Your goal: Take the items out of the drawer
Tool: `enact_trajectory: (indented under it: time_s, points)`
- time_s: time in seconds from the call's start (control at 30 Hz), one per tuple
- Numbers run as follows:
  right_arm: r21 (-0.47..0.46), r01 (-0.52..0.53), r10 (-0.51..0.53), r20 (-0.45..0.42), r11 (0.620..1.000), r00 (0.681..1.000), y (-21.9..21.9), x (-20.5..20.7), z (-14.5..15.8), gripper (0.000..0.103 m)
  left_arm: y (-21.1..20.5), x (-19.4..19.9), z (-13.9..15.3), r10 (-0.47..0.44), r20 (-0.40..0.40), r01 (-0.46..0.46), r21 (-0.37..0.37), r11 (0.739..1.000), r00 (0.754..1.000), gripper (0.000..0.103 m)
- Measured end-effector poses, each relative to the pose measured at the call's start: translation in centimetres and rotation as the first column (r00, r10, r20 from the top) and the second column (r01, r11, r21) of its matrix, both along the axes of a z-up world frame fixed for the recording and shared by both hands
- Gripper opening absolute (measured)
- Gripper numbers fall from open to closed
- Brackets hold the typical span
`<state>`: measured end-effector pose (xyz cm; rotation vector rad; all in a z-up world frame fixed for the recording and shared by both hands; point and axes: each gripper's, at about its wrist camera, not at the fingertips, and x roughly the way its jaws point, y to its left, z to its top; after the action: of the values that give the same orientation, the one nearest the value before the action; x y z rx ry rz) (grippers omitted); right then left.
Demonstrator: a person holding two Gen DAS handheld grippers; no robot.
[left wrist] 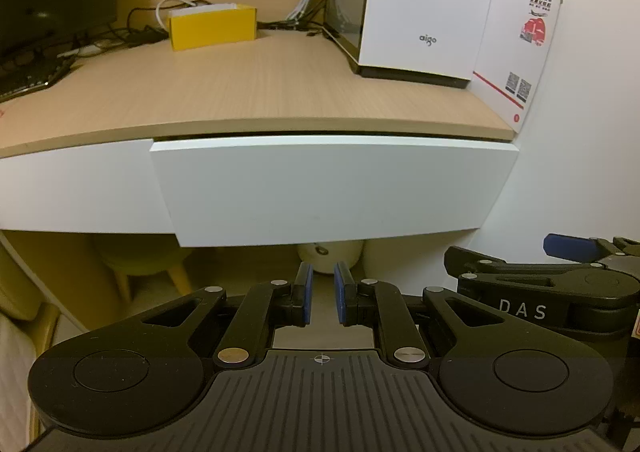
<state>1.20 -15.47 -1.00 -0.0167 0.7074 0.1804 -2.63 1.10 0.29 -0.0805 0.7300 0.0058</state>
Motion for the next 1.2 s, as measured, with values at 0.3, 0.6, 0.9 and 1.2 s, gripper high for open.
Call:
enact_trajectory:
  time_s: [0.3,0.6,0.9,1.2]
  points:
    - [0.0,-0.001,0.001,-0.005,1.0,1.0,-0.02,0.05,-0.23,0.103,-0.1,0.1,-0.23,-0.002,-0.007,0.002,-0.005,1.0,1.0,0.014]
    - [-0.001,-0.002,0.002,-0.006,1.0,1.0,-0.06,0.06,-0.41,0.103,-0.13,0.19,-0.34,-0.003,-0.012,0.003,-0.009,1.0,1.0,0.014]
    - [-0.001,-0.004,0.004,-0.007,1.0,1.0,-0.13,0.13,-0.45,0.103,-0.27,0.24,-0.32,0.005,-0.013,-0.005,-0.009,1.0,1.0,0.014]
    - [-0.001,-0.004,0.004,-0.009,1.0,1.0,-0.14,0.16,-0.46,0.103,-0.28,0.25,-0.32,0.007,-0.014,-0.007,-0.009,1.0,1.0,0.014]
